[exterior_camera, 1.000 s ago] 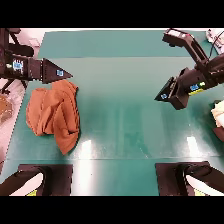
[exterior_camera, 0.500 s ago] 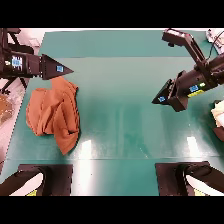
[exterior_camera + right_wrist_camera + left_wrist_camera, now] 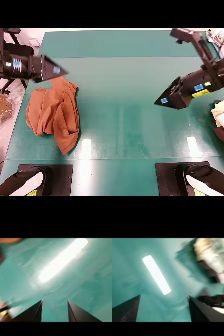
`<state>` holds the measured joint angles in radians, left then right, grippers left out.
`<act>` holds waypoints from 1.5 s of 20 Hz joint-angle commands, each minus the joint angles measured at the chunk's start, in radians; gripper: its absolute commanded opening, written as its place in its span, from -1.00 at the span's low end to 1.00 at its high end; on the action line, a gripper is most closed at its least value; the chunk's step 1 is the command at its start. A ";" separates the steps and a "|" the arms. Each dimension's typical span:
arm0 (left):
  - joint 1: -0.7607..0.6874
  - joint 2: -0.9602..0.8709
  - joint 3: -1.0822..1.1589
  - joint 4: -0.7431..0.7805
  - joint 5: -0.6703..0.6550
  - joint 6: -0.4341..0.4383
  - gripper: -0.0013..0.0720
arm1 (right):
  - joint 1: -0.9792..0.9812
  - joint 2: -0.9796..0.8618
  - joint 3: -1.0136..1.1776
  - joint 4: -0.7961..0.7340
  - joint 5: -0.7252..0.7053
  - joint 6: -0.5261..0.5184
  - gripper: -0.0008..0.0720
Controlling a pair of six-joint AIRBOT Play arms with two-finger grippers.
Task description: Fold the shirts.
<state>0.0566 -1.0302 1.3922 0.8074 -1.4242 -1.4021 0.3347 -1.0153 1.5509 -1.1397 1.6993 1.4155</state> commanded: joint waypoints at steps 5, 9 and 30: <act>0.178 -0.097 -0.008 0.539 0.002 -0.114 0.88 | -0.051 0.075 -0.001 -0.322 -0.103 0.024 0.06; 0.178 -0.283 -0.014 0.496 0.034 -0.081 0.88 | -0.219 0.022 -0.001 -0.295 -0.100 0.024 0.06; 0.178 -0.585 -0.018 0.464 0.259 -0.002 0.53 | -0.439 -0.036 0.000 -0.032 -0.104 0.015 0.06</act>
<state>0.2337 -1.6012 1.3754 1.2961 -1.1625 -1.4117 -0.1032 -1.0512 1.5501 -1.1736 1.5959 1.4307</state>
